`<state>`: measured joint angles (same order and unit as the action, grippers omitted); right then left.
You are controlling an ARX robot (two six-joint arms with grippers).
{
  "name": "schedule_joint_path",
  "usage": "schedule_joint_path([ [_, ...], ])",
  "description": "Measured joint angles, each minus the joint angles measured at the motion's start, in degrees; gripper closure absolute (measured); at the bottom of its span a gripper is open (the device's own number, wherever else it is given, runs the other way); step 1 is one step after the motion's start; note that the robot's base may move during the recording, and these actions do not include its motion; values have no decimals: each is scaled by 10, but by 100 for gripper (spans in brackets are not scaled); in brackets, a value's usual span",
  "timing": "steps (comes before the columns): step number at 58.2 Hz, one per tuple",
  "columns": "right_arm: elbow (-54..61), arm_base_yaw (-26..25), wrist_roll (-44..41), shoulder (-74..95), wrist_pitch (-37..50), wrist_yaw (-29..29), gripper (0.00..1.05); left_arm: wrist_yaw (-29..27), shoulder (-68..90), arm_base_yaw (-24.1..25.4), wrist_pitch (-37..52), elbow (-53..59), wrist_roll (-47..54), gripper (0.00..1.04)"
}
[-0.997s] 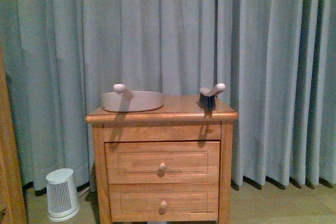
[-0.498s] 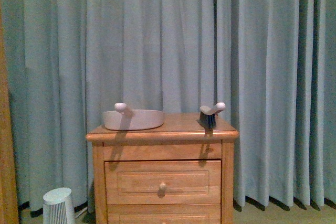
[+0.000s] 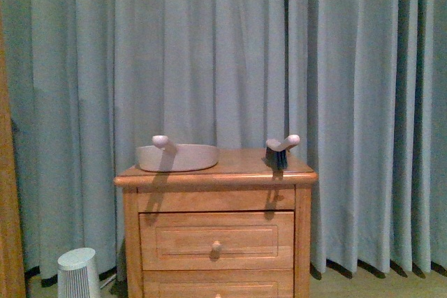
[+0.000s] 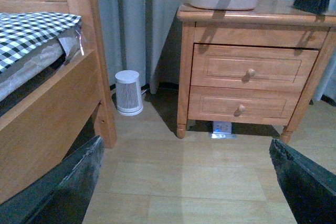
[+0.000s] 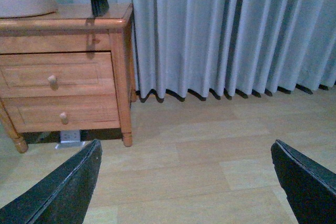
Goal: Clean up trash
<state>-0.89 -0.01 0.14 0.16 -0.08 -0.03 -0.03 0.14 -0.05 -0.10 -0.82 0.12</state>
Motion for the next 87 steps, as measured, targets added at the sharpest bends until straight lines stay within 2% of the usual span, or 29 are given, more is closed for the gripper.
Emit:
schedule_joint_path([
  [87,0,0,0,0,0,0,7,0,0,0,0,0,0,8],
])
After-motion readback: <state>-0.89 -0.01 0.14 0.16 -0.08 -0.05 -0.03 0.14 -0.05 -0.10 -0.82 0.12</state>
